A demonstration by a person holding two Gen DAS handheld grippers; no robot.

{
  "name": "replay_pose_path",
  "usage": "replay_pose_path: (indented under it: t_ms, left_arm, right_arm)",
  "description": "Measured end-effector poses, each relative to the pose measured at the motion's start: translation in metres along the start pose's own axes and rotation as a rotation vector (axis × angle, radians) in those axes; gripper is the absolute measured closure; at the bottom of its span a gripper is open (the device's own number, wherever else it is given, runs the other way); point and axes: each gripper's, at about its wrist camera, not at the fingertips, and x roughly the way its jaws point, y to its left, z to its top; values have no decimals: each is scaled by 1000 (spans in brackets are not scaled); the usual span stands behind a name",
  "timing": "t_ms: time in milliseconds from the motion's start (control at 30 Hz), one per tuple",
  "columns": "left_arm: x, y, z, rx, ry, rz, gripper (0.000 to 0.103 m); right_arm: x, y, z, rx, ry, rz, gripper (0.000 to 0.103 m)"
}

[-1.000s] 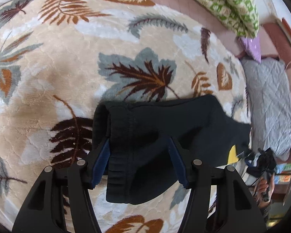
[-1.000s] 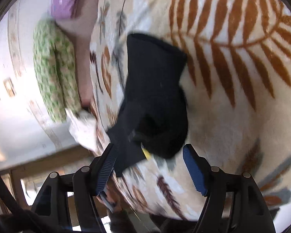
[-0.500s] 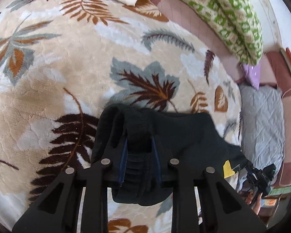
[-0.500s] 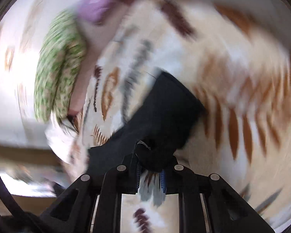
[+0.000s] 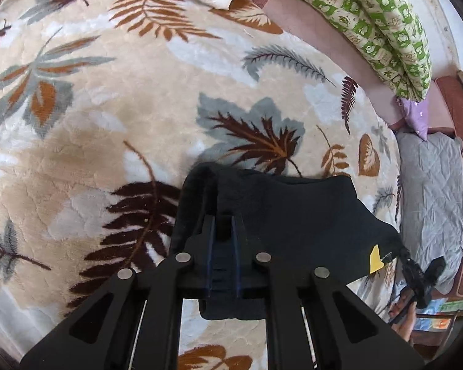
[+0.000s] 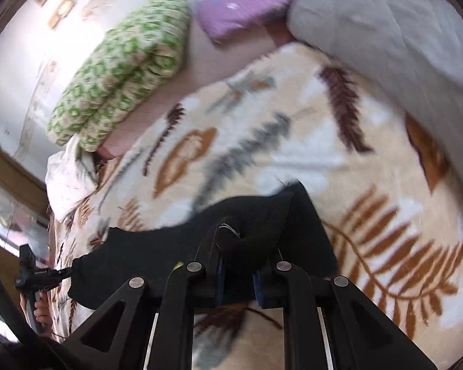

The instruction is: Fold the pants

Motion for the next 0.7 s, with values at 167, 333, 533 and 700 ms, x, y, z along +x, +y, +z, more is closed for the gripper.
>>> replay_pose_path:
  t_ms: [167, 333, 533, 700]
  left_arm:
    - [0, 5, -1, 10, 35, -49, 90]
    - [7, 3, -11, 66, 85, -94, 65]
    - [14, -10, -12, 93, 31, -7, 85]
    - [7, -16, -6, 58, -24, 16, 88]
  right_arm:
    - [7, -12, -5, 3, 30, -12, 88]
    - [7, -9, -5, -11, 37, -13, 85]
    - [9, -9, -2, -12, 46, -14, 85]
    - [9, -5, 0, -29, 41, -28, 87]
